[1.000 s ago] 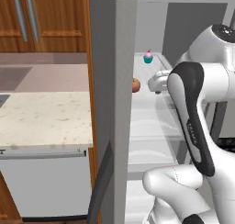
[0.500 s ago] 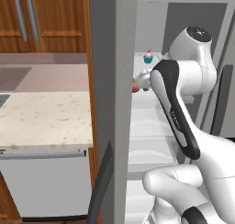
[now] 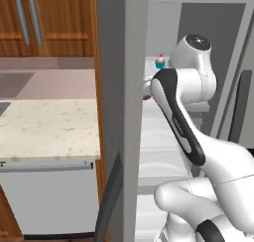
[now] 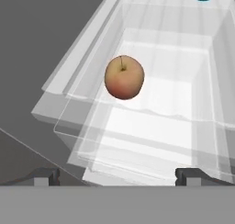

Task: Pick up the peach and banana from the fridge and place one fruit on each plate on the dining counter.

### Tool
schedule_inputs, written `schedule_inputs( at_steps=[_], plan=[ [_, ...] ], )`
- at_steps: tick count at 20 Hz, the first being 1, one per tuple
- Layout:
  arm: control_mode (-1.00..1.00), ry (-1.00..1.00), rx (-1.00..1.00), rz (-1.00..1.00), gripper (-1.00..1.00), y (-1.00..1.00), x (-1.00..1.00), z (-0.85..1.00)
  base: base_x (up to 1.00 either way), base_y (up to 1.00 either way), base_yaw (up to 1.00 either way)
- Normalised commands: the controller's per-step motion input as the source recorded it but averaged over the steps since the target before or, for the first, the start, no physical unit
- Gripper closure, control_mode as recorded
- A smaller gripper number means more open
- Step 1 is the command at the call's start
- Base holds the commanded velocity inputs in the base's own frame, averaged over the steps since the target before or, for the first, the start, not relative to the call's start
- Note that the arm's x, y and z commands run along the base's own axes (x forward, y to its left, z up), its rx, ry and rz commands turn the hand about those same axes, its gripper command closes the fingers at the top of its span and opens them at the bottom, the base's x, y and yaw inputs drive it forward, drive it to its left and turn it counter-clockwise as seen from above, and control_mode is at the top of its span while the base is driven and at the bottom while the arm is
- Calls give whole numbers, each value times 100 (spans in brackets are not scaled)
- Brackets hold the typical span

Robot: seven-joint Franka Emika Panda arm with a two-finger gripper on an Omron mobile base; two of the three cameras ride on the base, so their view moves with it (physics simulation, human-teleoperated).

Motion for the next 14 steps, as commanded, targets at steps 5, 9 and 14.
schedule_inputs(
  at_steps=[5,9,14],
  plan=[
    [-100,1,0,-2,-100,1,29,-9,0,0,0],
    [-100,1,0,-3,-100,0,30,-11,0,0,0],
    [-100,3,0,-3,-100,0,35,-15,0,0,0]
  ],
)
